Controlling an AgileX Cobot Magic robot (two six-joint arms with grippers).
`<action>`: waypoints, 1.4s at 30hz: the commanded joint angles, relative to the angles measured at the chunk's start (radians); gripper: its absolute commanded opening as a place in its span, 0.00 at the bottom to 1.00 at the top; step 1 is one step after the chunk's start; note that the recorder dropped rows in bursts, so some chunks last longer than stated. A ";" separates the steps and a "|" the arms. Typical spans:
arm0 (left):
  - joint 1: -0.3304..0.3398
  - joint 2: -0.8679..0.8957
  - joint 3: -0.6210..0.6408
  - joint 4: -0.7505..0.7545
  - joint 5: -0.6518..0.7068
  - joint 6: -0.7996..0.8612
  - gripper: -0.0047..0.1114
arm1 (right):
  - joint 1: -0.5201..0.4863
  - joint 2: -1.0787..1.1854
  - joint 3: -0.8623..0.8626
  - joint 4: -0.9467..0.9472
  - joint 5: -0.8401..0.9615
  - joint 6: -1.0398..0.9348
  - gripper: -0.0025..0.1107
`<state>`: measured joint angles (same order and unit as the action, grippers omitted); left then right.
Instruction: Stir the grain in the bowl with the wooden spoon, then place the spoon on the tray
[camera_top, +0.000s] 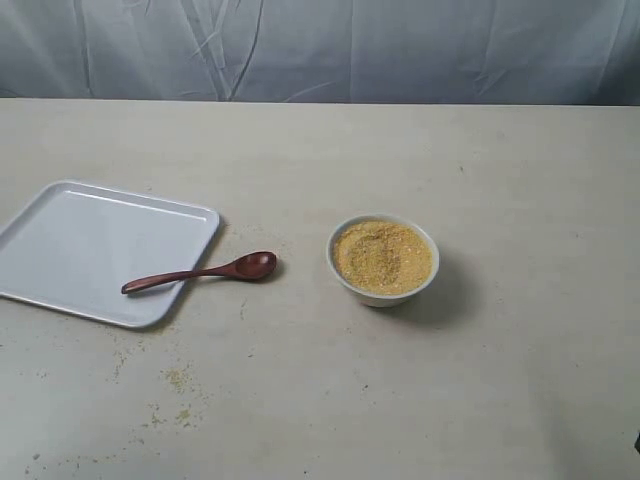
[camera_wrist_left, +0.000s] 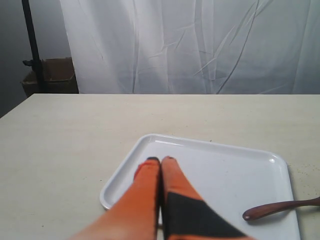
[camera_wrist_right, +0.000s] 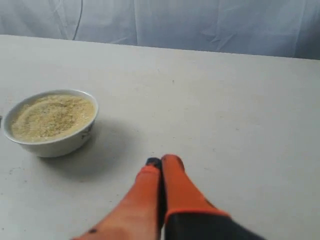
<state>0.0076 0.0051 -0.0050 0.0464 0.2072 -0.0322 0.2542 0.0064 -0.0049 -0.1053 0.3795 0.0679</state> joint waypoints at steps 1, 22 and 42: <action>0.001 -0.005 0.005 0.000 -0.007 -0.001 0.04 | 0.002 -0.006 0.005 0.118 -0.023 -0.007 0.02; 0.001 -0.005 0.005 0.000 -0.007 -0.001 0.04 | -0.208 -0.006 0.005 0.140 -0.021 -0.007 0.02; 0.001 -0.005 0.005 0.000 -0.005 -0.001 0.04 | -0.208 -0.006 0.005 0.141 -0.019 -0.008 0.02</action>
<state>0.0076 0.0051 -0.0050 0.0464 0.2072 -0.0322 0.0528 0.0064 -0.0010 0.0353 0.3708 0.0656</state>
